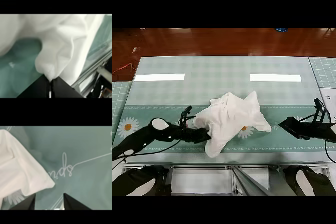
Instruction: Fold the shirts.
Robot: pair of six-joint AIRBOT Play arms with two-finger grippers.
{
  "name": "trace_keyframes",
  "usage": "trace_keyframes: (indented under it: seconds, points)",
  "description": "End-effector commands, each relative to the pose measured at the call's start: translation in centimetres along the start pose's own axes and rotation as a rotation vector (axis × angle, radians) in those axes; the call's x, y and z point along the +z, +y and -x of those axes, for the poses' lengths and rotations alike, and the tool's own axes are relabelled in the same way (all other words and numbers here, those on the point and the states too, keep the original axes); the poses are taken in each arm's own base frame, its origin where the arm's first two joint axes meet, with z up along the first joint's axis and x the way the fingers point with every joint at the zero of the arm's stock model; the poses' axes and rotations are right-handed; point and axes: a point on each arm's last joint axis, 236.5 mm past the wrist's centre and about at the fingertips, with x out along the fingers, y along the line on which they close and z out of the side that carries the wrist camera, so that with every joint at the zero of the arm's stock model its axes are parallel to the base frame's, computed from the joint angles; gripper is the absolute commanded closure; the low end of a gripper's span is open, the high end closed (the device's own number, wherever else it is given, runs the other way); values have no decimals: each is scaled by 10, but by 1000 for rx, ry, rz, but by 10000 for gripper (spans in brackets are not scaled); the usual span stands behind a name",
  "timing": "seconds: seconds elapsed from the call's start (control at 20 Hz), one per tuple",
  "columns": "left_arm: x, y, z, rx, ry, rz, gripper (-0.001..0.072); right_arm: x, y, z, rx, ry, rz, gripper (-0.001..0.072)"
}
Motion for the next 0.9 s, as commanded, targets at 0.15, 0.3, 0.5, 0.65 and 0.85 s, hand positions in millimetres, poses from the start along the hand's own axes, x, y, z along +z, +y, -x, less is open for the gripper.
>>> trace_keyframes:
  seconds: [0.15,0.3,0.5,0.65,0.85]
  points:
    - [49,-26,18,-47,-101,-57,684,-4,9,-2,43,13,105,309]
    - [38,-22,17,-35,-52,-73,684,-6,13,-2,62,18,143,309]
    - [34,-21,17,-32,-33,-77,684,-14,3,-19,51,108,139,309]
    - [33,-21,17,-33,-29,-63,684,-17,-7,-44,55,187,115,309]
    - [31,-22,17,-36,-22,-59,684,-10,10,-73,179,221,55,309]
